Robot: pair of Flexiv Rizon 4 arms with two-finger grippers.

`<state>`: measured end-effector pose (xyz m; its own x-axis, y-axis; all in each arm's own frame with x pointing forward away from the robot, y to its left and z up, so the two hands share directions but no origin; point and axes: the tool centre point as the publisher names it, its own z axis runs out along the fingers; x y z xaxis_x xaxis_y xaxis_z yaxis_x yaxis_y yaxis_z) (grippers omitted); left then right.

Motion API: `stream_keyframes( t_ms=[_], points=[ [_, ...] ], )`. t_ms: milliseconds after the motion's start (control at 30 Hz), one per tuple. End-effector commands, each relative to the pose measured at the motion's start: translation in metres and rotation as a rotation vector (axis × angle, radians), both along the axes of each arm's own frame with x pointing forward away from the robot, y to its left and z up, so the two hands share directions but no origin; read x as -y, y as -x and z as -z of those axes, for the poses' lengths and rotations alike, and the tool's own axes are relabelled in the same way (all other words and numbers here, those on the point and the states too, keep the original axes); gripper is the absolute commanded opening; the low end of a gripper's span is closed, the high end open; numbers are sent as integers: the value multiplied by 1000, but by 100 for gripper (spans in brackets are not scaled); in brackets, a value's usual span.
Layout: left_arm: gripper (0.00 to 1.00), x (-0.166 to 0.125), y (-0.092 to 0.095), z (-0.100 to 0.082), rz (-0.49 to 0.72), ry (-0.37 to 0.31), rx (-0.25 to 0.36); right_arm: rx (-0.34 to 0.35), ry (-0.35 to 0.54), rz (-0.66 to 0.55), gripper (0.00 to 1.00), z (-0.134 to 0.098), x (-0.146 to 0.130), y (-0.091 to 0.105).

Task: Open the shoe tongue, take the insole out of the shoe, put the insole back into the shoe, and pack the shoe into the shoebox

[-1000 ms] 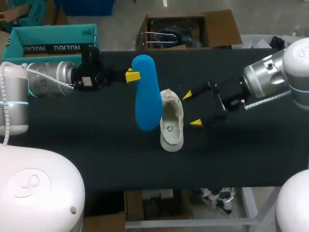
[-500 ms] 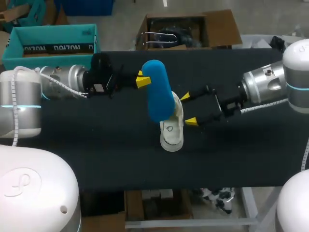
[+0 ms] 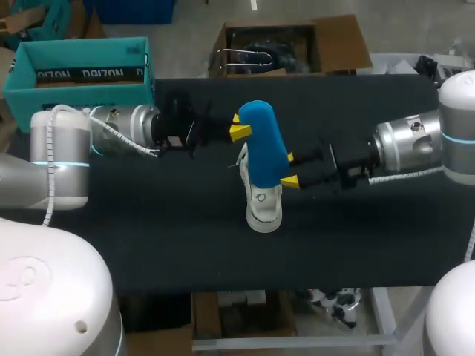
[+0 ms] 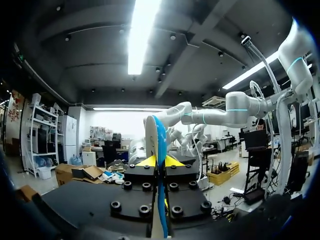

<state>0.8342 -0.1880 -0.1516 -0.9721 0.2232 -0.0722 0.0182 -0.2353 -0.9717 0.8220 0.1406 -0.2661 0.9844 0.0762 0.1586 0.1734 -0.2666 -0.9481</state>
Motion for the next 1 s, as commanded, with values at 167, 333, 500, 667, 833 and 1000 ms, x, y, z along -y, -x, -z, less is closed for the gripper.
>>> stream_keyframes(
  t_ms=[167, 333, 500, 667, 833, 1000],
  points=[
    [0, 5, -4, 14, 36, 44, -1, -2, -5, 8, 24, 0, 0, 2],
    [0, 4, -3, 16, 49, 51, -2, -2, -18, 11, 0, 2, 1, 2],
    [35, 0, -2, 13, 106, 24, -7, 18, -44, -23, 0, 4, 0, 3],
    [100, -12, -5, 1, 207, -46, 34, 32, -43, -47, 0, 5, 2, 12],
    [100, -29, -6, -3, 393, -212, 59, 35, -55, -50, 0, 7, 3, 25],
    [100, -57, -8, -3, 615, -458, 27, 47, -66, -84, 0, 5, 2, 39]
  ],
)
